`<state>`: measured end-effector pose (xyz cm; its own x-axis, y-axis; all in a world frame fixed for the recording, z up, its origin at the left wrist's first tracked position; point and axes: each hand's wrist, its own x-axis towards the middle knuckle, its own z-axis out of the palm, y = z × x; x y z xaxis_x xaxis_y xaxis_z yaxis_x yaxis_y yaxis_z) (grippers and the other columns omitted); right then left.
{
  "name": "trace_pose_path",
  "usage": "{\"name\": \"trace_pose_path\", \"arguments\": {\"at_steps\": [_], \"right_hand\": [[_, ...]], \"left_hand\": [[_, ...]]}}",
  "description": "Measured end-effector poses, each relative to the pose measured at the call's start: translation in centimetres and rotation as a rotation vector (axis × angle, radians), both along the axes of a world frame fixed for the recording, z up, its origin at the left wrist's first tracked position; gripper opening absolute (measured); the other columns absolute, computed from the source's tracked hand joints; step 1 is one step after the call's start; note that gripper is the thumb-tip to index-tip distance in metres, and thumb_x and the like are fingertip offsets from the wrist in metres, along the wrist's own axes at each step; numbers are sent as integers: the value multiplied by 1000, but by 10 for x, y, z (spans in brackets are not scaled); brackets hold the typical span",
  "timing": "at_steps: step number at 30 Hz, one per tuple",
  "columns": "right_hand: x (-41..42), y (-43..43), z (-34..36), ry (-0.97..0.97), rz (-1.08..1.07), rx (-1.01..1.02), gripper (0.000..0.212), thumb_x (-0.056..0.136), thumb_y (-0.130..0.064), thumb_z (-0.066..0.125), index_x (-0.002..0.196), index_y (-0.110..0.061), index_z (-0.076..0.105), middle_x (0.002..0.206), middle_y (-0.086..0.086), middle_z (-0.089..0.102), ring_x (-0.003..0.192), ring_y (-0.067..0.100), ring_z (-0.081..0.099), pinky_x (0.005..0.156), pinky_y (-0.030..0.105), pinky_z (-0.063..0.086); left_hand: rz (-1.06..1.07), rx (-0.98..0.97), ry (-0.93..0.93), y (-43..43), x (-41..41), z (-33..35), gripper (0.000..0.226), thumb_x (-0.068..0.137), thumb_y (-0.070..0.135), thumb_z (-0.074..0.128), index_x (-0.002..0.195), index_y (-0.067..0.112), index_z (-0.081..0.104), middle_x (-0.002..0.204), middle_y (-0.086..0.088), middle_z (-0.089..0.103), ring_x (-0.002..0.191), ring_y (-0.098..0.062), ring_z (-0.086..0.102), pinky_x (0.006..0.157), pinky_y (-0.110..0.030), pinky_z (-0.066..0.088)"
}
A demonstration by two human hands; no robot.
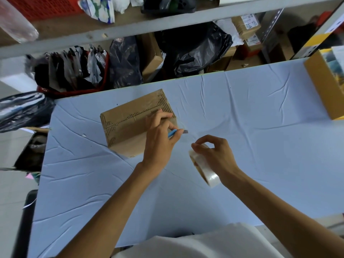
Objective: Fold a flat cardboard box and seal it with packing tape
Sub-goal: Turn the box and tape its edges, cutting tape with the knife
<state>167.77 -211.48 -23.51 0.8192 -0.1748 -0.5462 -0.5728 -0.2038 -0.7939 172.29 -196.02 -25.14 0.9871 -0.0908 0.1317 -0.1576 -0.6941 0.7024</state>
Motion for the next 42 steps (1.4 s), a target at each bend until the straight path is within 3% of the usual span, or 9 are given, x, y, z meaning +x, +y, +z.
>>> {"name": "trace_pose_path", "arguments": {"at_steps": [3, 8, 13, 17, 22, 28, 33, 37, 42], "right_hand": [[0, 1, 1, 2, 6, -4, 9, 81, -32, 72, 75, -26, 67, 69, 6, 71, 50, 20, 70, 57, 36, 58], [-1, 2, 1, 8, 16, -43, 11, 81, -37, 71, 77, -27, 69, 69, 3, 69, 47, 17, 68, 55, 32, 55], [-1, -6, -4, -14, -22, -135, 11, 80, -35, 70, 72, -28, 69, 49, -18, 62, 41, -2, 60, 36, 10, 40], [-1, -15, -5, -30, 40, -181, 6, 79, -37, 67, 74, -34, 68, 58, -7, 69, 46, 10, 67, 59, 27, 55], [1, -33, -16, 31, 268, -465, 11, 81, -39, 56, 76, -34, 65, 69, -2, 72, 70, 19, 70, 77, 34, 53], [-12, -58, -38, -68, 440, -651, 11, 89, -41, 53, 89, -31, 58, 81, 3, 66, 77, 29, 59, 65, 32, 44], [-16, -62, -59, -18, 624, -746, 13, 91, -42, 48, 95, -31, 53, 89, 8, 65, 81, 34, 60, 67, 33, 42], [-24, -63, -70, 32, 750, -798, 12, 92, -39, 48, 95, -29, 52, 93, 7, 66, 80, 32, 59, 64, 31, 38], [-28, -64, -75, 32, 846, -811, 15, 93, -38, 46, 107, -34, 47, 84, 2, 57, 72, 27, 51, 66, 31, 37]], "left_hand": [[10, 9, 21, -3, -1, 0, 22, 83, 21, 71, 70, 10, 56, 124, -4, 55, 125, -16, 42, 92, -24, 44], [-5, 82, 4, -3, 2, -2, 22, 81, 19, 74, 68, 10, 58, 123, -1, 54, 116, -9, 42, 86, -15, 40], [-61, 161, -14, 2, 3, -1, 24, 80, 12, 74, 65, 5, 57, 130, -4, 51, 128, -19, 40, 97, -27, 44], [-48, 127, 0, 3, 3, 2, 24, 82, 15, 72, 65, 9, 57, 129, -3, 54, 132, -21, 38, 101, -36, 43], [-54, 128, 50, 5, 6, 6, 22, 82, 13, 72, 66, 7, 58, 130, -3, 53, 135, -20, 35, 99, -17, 31], [-116, 135, 74, 9, 6, 6, 20, 81, 13, 74, 68, 3, 62, 130, -4, 53, 139, -22, 31, 94, 2, 20], [-100, 143, 68, 4, 1, 7, 20, 81, 14, 74, 68, 3, 63, 128, -6, 54, 139, -23, 31, 103, -15, 24], [-109, 142, 80, 5, 2, 9, 20, 81, 13, 73, 68, 3, 62, 129, -6, 53, 139, -26, 30, 109, -43, 32], [-111, 144, 88, 5, 2, 11, 20, 81, 12, 73, 67, 5, 61, 129, -7, 53, 137, -28, 32, 107, -51, 32]]}}
